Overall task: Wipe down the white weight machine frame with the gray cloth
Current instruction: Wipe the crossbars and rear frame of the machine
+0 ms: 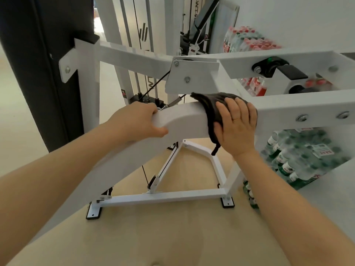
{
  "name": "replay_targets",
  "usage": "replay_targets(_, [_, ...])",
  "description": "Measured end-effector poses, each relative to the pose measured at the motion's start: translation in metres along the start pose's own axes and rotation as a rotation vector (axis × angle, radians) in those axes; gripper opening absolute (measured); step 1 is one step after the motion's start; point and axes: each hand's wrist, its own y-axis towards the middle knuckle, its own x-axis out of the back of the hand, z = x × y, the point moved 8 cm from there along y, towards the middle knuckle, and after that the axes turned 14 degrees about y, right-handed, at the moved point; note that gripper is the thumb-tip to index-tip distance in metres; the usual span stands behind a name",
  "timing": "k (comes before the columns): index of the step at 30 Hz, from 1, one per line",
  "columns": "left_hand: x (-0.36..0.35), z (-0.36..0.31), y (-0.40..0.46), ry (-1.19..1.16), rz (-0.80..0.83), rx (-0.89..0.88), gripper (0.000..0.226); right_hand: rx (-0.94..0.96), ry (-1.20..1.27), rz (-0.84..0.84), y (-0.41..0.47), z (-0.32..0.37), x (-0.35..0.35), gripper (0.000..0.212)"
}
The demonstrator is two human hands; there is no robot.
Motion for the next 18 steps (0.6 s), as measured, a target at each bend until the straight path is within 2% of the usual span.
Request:
replay_targets(3, [-0.004, 0.002, 0.01, -0.056, 0.085, -0.017, 0.05, -0.135, 0.034, 0.039, 0.012, 0.014, 0.001, 0.038])
replay_targets(4, [-0.005, 0.002, 0.012, -0.077, 0.107, -0.04, 0.053, -0.122, 0.068, 0.061, 0.018, 0.027, -0.002, 0.039])
replay_targets(7, [-0.009, -0.006, 0.017, -0.142, 0.133, -0.111, 0.063, 0.053, 0.134, 0.138, 0.036, 0.064, -0.011, 0.041])
replay_targets(11, [-0.004, -0.018, 0.025, -0.217, 0.07, -0.208, 0.049, 0.192, 0.128, 0.24, 0.041, 0.057, -0.008, 0.043])
replay_targets(13, [-0.006, -0.019, 0.03, -0.204, 0.088, -0.222, 0.048, 0.127, 0.116, 0.265, 0.034, 0.029, 0.001, 0.044])
replay_targets(18, [-0.006, -0.027, 0.036, -0.226, 0.104, -0.285, 0.063, -0.269, -0.008, 0.212, 0.017, -0.046, 0.036, 0.046])
